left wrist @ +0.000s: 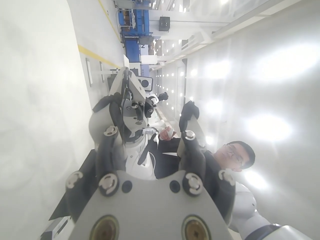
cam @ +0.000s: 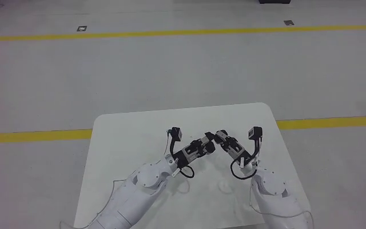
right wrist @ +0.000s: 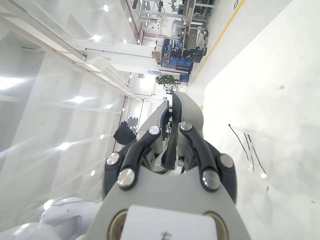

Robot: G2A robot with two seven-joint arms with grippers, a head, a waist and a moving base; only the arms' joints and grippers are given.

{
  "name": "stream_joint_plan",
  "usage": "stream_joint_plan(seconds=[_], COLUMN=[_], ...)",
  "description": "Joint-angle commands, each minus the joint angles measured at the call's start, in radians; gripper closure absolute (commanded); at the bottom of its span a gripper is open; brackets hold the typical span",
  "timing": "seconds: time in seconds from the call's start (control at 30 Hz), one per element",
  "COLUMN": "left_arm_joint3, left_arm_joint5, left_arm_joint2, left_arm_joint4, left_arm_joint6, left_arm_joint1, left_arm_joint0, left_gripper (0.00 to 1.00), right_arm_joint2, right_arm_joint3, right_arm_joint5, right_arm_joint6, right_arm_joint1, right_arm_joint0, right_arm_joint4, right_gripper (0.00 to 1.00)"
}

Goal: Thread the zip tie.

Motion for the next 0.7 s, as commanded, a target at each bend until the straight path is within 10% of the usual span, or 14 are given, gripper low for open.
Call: stream_joint_plan(seconds=[0.0,0.67], left_arm_joint3=[0.0,-0.016], left_arm_joint5=[0.001,0.024], left_arm_joint2=[0.0,0.006], left_arm_joint4=[0.002,0.031], left_arm_joint6=[0.002,0.033], left_arm_joint1=[0.0,0.001], left_arm_joint0=[0.0,0.01], left_gripper=[0.53,0.68], right_arm_joint2=[0.001,0.012], right_arm_joint3=[0.0,-0.024], right_arm_joint5=[0.0,0.0], right_arm_joint6=[0.002,0.029], right_arm_joint1=[-0.001,-0.01], right_arm_joint0=[-0.001,-0.016], right_arm_joint4=[-0.003,-0.061], right_gripper=[1.0,1.0])
